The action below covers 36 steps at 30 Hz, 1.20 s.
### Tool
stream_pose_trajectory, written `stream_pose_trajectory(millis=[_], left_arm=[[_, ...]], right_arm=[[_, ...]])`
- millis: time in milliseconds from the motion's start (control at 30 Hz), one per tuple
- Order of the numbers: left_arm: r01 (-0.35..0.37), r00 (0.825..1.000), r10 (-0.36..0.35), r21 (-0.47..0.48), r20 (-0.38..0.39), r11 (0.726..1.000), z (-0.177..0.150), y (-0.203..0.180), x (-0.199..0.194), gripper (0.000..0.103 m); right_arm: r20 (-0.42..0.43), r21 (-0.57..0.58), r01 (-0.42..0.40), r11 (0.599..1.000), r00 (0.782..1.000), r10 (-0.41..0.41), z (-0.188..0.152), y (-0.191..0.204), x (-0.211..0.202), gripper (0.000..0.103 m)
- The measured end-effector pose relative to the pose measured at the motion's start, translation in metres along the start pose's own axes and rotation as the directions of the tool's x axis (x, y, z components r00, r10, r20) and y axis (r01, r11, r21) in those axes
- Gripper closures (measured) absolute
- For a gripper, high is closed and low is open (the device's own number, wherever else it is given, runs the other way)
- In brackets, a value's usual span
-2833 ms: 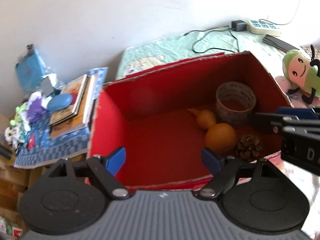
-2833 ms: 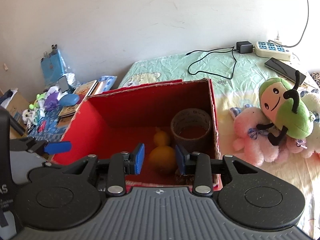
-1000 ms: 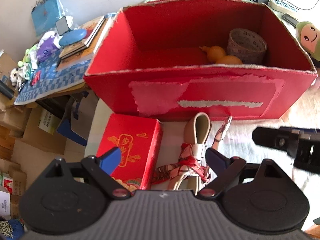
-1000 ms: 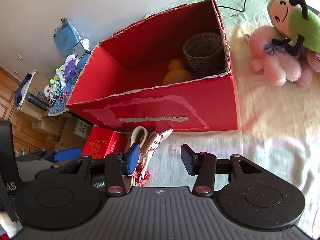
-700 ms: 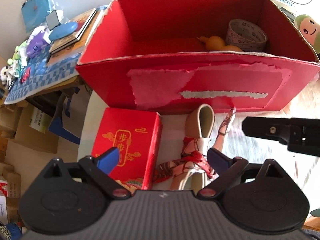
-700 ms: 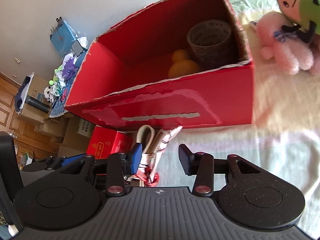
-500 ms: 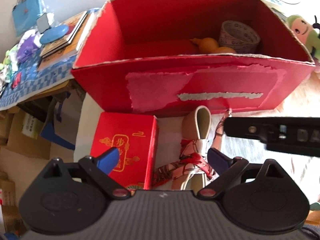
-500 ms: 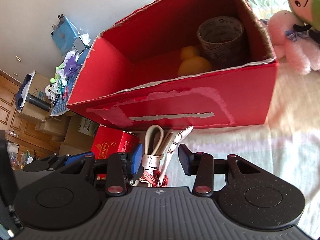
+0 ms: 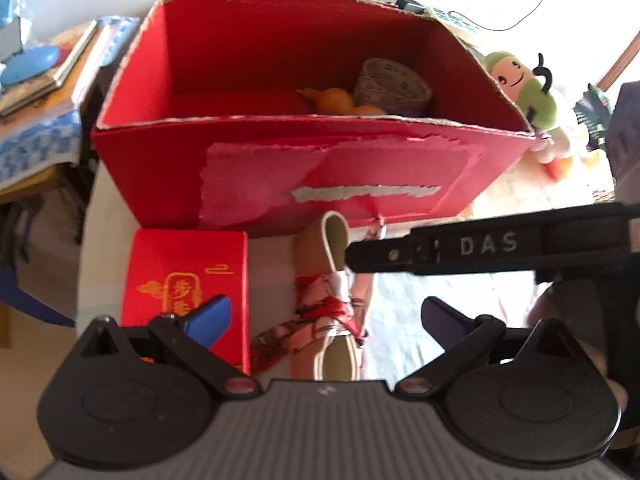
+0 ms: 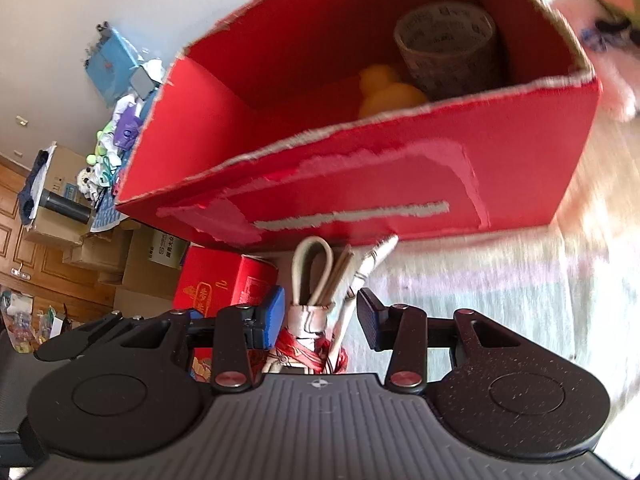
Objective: Organize objects
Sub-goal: 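Grasp the beige sandal with red ribbon by its strap, right gripper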
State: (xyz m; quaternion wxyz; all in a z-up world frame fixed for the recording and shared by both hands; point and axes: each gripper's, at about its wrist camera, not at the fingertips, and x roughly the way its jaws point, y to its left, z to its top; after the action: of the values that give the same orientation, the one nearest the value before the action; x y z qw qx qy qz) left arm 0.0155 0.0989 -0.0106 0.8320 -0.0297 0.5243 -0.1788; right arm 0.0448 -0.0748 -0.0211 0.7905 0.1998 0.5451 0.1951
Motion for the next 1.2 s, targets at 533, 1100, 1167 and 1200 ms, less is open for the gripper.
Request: stream_pose_trajectory(millis=[533,1100,1167,1200], left_arm=[[0.077,0.995,-0.079,-0.037,-0.062,0.996,-0.003,-0.003,0.025,0.012],[0.099,0.992,-0.100,-0.016,-0.078,0.995,-0.010,-0.003,0.032,0.050],[0.096,0.992,-0.096,-0.006,-0.080,0.995,-0.009,-0.005,0.031,0.055],[0.095,0.992,-0.094,0.001,-0.080,0.996,-0.008,-0.006,0.031,0.055]], right_arm=[[-0.124,-0.018,-0.021,1.000,0.992,0.019,0.001,0.004,0.030,0.059],[-0.123,0.004,-0.049,0.999,0.991,0.049,-0.004,-0.008,0.026,0.080],[-0.119,0.013,-0.050,0.999,0.992,0.051,-0.004,-0.010,0.023,0.080],[-0.114,0.019,-0.050,0.999,0.992,0.051,-0.005,-0.012,0.020,0.080]])
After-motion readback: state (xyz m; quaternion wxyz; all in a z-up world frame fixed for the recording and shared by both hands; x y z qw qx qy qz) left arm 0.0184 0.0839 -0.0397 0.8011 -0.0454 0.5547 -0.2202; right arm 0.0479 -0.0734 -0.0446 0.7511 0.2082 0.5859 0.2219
